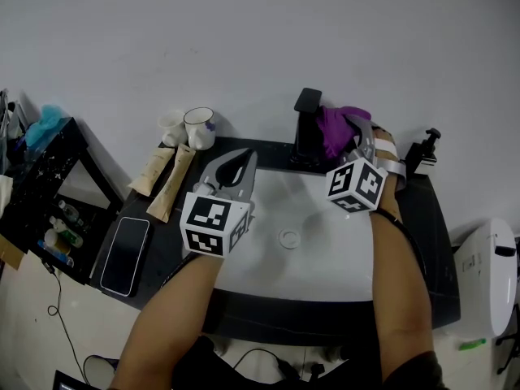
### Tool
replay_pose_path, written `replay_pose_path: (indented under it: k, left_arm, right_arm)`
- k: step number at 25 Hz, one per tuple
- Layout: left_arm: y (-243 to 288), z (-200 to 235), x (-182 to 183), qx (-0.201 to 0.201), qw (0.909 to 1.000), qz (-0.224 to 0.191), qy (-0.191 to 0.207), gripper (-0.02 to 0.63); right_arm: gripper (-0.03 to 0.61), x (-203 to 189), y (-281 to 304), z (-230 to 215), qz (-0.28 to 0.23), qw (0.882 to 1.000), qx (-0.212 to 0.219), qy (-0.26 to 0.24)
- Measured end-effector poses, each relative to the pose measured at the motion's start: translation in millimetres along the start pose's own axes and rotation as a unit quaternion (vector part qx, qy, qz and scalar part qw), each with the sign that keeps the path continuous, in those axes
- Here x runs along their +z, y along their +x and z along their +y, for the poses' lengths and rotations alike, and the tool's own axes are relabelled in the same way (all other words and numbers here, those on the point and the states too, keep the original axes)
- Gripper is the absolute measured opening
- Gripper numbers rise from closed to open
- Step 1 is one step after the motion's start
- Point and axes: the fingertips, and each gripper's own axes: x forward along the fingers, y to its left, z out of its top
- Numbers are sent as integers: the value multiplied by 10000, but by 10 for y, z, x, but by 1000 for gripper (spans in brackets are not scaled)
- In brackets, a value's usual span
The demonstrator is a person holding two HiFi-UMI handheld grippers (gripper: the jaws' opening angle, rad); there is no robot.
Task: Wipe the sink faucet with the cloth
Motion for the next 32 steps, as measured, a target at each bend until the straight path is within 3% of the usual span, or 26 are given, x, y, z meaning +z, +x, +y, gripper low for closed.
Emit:
replay_pose_path:
  k: [6,8,11,14,16,17,19,21,23,24,25,26,27,32]
  left_arm:
    - [-1,-4,4,-8,10000,-11,-10,17]
    - [-4,10,6,7,10000,-16,-27,17]
    - [-11,23,18,49,10000,-36,-40,17]
    - [-28,38,52,130,9999,-90,-57,17]
    - [-56,86,105,224,9995,-180,-99,17]
    - [-79,126,142,286,9992,-249,-146,17]
    - [-141,225,227,443,9978,-423,-249,17]
    - [-219,333,310,643,9957,-595,-285,17]
    - [-300,437,361,855,9934,-712,-286,17]
    - [-342,484,375,947,9922,-747,-301,17]
    - [-384,528,383,1033,9912,-766,-324,17]
    - [-425,567,388,1114,9901,-777,-344,17]
    - [-464,600,397,1186,9891,-793,-352,17]
    - [-624,708,513,1491,9832,-1029,-233,17]
  right_arm:
    - [67,-252,50,700,412,9941,960,-299]
    - [67,-321,20,835,547,9914,1172,-181]
    - [67,-297,-117,791,614,9851,1382,820]
    - [67,-144,-346,786,674,9549,1903,2176]
    - [67,14,-515,894,728,9210,2279,3073]
    - [67,118,-589,967,719,8981,2448,3582]
    - [69,369,-686,1092,645,8353,2636,4781]
    - [69,580,-669,1161,567,7470,2467,6147]
    - [69,686,-554,1189,513,6421,2012,7379]
    - [68,716,-484,1195,469,5967,1745,7819]
    - [67,740,-417,1196,408,5646,1474,8111]
    - [67,765,-355,1189,333,5462,1218,8281]
    - [66,798,-297,1173,242,5369,1002,8373]
    - [66,1044,-44,931,-364,5171,408,8542]
